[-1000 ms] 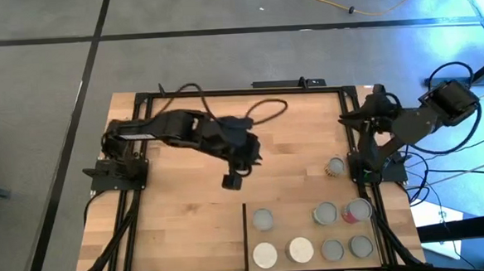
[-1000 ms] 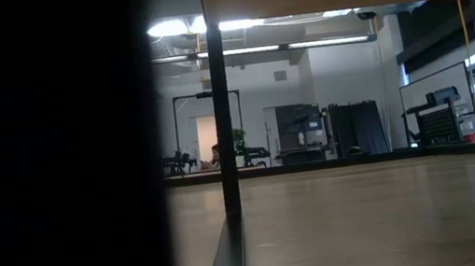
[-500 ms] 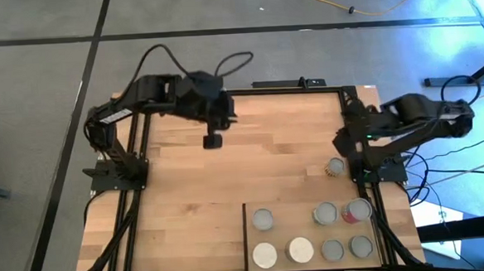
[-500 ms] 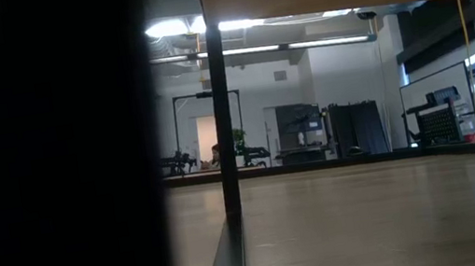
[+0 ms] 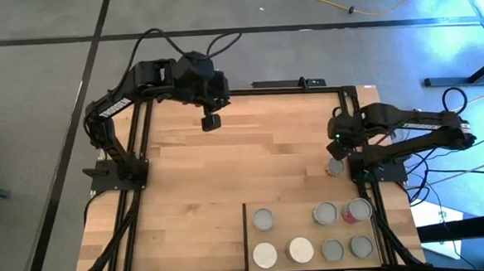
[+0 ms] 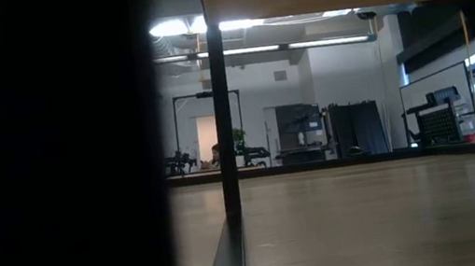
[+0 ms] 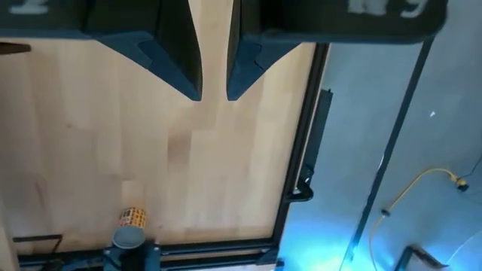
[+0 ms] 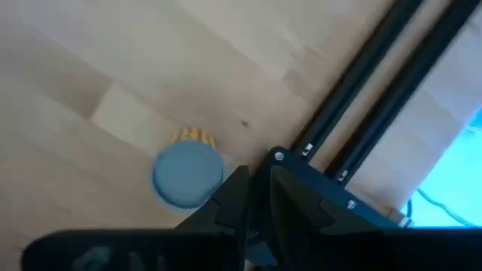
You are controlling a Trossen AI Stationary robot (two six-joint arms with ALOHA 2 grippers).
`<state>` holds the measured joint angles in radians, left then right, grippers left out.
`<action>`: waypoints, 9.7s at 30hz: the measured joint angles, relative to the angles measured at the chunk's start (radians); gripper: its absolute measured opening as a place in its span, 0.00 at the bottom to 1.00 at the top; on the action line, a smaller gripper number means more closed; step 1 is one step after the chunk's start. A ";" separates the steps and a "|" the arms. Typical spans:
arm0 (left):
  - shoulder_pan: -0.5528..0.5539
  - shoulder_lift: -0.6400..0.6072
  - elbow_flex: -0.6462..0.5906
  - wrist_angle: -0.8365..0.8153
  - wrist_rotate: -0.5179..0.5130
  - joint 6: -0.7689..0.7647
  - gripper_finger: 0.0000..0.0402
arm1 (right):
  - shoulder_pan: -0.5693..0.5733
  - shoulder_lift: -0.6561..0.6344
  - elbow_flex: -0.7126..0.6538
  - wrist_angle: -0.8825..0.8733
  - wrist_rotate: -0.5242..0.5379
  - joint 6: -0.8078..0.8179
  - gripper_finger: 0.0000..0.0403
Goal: Pick and place cans onto a shelf
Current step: Put the canned beans on the shelf, then return to Home Position
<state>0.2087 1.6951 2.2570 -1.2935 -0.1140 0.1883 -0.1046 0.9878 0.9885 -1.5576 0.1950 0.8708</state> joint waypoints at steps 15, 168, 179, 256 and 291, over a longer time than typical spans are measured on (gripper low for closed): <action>0.037 0.000 0.000 0.010 0.000 -0.029 0.14 | -0.160 0.049 -0.267 0.262 -0.168 -0.431 0.15; 0.062 0.001 0.000 0.007 0.000 -0.081 0.14 | 0.450 0.839 0.854 0.098 -0.482 -0.958 0.00; 0.062 0.001 0.000 0.007 0.000 -0.080 0.14 | 0.451 0.846 0.855 0.102 -0.474 -0.984 0.09; -0.034 -0.703 -0.177 -0.200 0.076 -0.055 0.00 | 0.320 0.084 0.874 -0.002 0.338 -0.678 0.00; -0.035 -1.687 -1.292 0.413 0.112 -0.111 0.00 | 0.317 -0.532 -0.073 0.668 0.281 -0.509 0.00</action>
<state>0.1741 0.0084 0.9653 -0.8801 -0.0024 0.0771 0.2123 0.4557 0.9155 -0.8899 0.4764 0.3617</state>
